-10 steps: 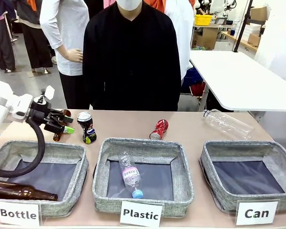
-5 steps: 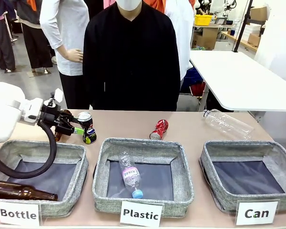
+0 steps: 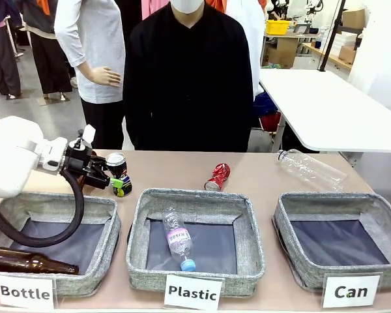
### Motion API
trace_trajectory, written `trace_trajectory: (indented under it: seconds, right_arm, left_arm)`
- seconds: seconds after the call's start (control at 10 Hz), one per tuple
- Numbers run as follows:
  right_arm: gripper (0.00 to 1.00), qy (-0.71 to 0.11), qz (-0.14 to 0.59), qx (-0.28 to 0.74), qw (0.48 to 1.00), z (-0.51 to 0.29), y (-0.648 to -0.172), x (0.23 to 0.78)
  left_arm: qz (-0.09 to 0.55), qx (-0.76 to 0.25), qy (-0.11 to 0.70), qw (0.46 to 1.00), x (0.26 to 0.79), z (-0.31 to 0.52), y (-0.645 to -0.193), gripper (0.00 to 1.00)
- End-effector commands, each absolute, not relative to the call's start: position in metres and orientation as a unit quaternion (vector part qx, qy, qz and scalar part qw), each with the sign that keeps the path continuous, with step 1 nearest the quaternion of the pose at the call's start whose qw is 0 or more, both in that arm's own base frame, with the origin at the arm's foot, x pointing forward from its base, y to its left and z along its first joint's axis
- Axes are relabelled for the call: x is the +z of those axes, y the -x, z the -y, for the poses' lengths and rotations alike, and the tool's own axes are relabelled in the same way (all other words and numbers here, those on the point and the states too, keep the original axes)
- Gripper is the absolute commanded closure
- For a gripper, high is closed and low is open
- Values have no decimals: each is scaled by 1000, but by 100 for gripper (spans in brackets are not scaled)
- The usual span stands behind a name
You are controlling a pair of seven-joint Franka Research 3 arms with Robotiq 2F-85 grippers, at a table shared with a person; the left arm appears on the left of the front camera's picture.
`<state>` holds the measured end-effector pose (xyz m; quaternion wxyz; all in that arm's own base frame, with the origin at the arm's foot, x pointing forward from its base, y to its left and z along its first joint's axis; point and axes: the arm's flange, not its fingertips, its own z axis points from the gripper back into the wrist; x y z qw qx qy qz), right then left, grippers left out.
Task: Sort the can waste into the basket.
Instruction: Pick up the can waste from the table and place it in the right Fabric basket.
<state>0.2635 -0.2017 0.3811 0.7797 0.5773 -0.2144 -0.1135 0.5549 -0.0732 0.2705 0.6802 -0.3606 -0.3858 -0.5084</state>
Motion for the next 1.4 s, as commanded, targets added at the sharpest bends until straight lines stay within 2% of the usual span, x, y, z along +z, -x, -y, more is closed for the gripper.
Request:
trace_trajectory:
  seconds: [0.0, 0.1, 0.2, 0.3, 0.4, 0.6, 0.7, 0.8, 0.9, 1.2, 1.3]
  right_arm:
    - [0, -582, 228, -104, 774, 203, -265, 382]
    - [0, -582, 228, -104, 774, 203, -265, 382]
    - [0, -582, 228, -104, 774, 203, -265, 382]
    - [0, -582, 228, -104, 774, 203, -265, 382]
    - [0, -582, 228, -104, 774, 203, -265, 382]
    - [0, -582, 228, -104, 774, 203, -265, 382]
    - [0, -582, 228, -104, 774, 203, -265, 382]
    - [0, -582, 228, -104, 774, 203, -265, 382]
    - [0, -582, 228, -104, 774, 203, -265, 382]
    - [0, -582, 228, -104, 774, 203, -265, 382]
    - [0, -582, 228, -104, 774, 203, -265, 382]
  left_arm:
    - [387, -514, 374, 668, 272, 79, -562, 0]
    - [381, -515, 388, 663, 272, 80, -561, 0]
    - [381, -515, 388, 663, 271, 80, -561, 45]
    - [379, -514, 398, 658, 272, 80, -562, 58]
    - [381, -515, 400, 655, 273, 80, -562, 100]
    - [382, -511, 404, 655, 274, 79, -562, 100]
    - [384, -511, 404, 655, 274, 79, -562, 85]
    - [384, -510, 405, 654, 275, 79, -562, 95]
    - [385, -509, 405, 655, 275, 78, -562, 100]
    - [401, -505, 403, 649, 284, 73, -561, 100]
    - [411, -505, 408, 640, 302, 64, -555, 100]
